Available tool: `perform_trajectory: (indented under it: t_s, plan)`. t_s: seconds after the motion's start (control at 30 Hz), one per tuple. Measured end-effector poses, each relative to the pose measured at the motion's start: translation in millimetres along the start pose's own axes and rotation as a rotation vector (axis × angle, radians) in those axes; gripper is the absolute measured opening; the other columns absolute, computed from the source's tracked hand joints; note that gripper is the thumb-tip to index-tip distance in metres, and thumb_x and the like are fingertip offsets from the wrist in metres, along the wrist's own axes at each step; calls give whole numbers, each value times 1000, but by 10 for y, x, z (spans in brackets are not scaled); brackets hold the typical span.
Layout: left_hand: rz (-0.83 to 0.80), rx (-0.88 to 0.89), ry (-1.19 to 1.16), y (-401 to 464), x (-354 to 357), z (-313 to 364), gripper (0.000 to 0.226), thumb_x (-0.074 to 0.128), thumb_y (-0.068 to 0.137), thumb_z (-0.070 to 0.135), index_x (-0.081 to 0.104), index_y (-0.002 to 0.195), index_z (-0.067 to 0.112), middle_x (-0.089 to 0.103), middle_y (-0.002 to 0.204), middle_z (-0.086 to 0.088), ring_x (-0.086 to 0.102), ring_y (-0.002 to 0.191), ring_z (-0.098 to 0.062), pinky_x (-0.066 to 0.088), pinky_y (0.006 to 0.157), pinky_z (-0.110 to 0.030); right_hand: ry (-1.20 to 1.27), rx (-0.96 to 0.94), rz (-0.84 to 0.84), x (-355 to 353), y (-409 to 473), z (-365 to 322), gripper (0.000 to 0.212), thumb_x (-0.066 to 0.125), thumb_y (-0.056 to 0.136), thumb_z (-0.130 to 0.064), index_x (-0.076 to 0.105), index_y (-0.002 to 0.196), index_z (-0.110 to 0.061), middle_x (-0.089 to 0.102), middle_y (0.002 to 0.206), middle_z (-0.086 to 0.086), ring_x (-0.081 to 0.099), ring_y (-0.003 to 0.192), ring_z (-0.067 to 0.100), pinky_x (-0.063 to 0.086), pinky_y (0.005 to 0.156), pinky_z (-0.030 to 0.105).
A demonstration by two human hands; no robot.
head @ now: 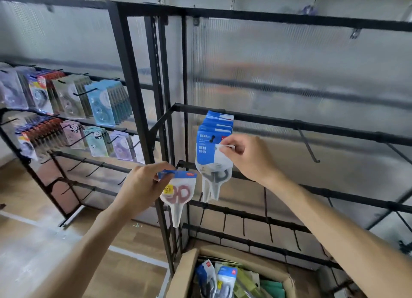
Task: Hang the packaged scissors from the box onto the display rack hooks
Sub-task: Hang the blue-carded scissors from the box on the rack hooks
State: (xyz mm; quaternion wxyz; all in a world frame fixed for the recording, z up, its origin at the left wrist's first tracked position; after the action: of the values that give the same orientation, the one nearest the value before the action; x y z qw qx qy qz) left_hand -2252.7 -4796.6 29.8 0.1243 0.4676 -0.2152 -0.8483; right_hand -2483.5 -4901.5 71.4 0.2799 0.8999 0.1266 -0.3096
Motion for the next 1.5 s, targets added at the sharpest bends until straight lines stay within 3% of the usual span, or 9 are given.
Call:
perform_trajectory:
  t_s: [0.43, 0.6, 0.7, 0.83, 0.93, 1.23, 1.33, 1.43, 1.5]
  plan:
    - [46, 47, 22, 237, -256, 341, 13, 67, 92, 17, 72, 103, 21, 69, 83, 10, 64, 69, -8, 50, 58, -22, -72, 205, 90, 141, 396, 171, 16, 71, 91, -31, 75, 95, -16, 73, 96, -6, 57, 72, -6, 34, 56, 1]
    - [26, 69, 29, 248, -207, 389, 12, 65, 93, 20, 71, 103, 22, 72, 86, 7, 65, 71, -9, 48, 55, -22, -214, 91, 115, 69, 348, 108, 19, 73, 89, -35, 70, 95, -17, 73, 92, -2, 67, 81, 13, 54, 64, 24]
    - [30, 88, 25, 225, -180, 377, 12, 66, 93, 19, 71, 103, 23, 74, 86, 5, 66, 70, -11, 53, 54, -30, -347, -17, 147, -51, 188, -19, 27, 73, 89, -33, 64, 109, -18, 68, 110, -3, 65, 95, 13, 58, 78, 34]
    - [13, 107, 4, 258, -123, 400, 12, 65, 93, 19, 70, 103, 23, 71, 86, 9, 63, 68, -5, 52, 58, -26, -203, -269, -17, -21, -90, -403, 34, 72, 90, -19, 63, 122, -14, 68, 120, -3, 61, 105, 3, 54, 91, 22]
    - [-2, 127, -10, 311, -75, 448, 14, 66, 92, 18, 71, 103, 25, 69, 87, 15, 64, 72, -4, 54, 67, -28, -109, -284, -188, 97, -207, -513, 35, 75, 88, -21, 66, 121, -16, 71, 115, -6, 64, 102, -1, 55, 88, 17]
    - [-6, 116, -29, 403, 13, 491, 13, 66, 93, 20, 70, 105, 23, 68, 90, 14, 59, 71, 1, 53, 68, -24, -97, -223, -121, 112, -176, -435, 18, 73, 90, -23, 73, 107, -17, 74, 98, -7, 69, 87, 4, 59, 78, 24]
    - [22, 140, -10, 431, -13, 561, 15, 66, 93, 19, 69, 107, 22, 65, 91, 18, 57, 72, 7, 52, 71, -23, -112, -194, -81, 131, -106, -397, 15, 71, 92, -21, 74, 105, -15, 74, 97, -4, 67, 84, 5, 55, 74, 18]
    - [86, 163, -32, 435, -96, 605, 33, 66, 93, 19, 59, 125, 23, 65, 115, 12, 59, 95, 0, 49, 85, -25, -104, -135, -44, 96, -5, -327, 13, 69, 93, -21, 74, 104, -16, 73, 97, -6, 66, 83, 3, 48, 70, 7]
    - [120, 132, -56, 437, -165, 579, 42, 66, 92, 21, 54, 131, 27, 60, 125, 12, 55, 94, -3, 46, 88, -29, -73, -58, -11, 62, 66, -232, 13, 68, 94, -23, 74, 104, -17, 73, 95, -9, 65, 81, 0, 46, 68, 4]
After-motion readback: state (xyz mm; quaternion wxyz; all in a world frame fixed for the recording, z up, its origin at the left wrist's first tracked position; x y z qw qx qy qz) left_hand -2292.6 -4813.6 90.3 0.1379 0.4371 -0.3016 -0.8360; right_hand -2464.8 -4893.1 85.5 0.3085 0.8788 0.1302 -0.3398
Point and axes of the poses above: each hand's wrist, its own y-axis towards the middle knuckle, its own x-axis out of the palm, z = x × y, the point moved 7 cm from there along y, towards the middle knuckle
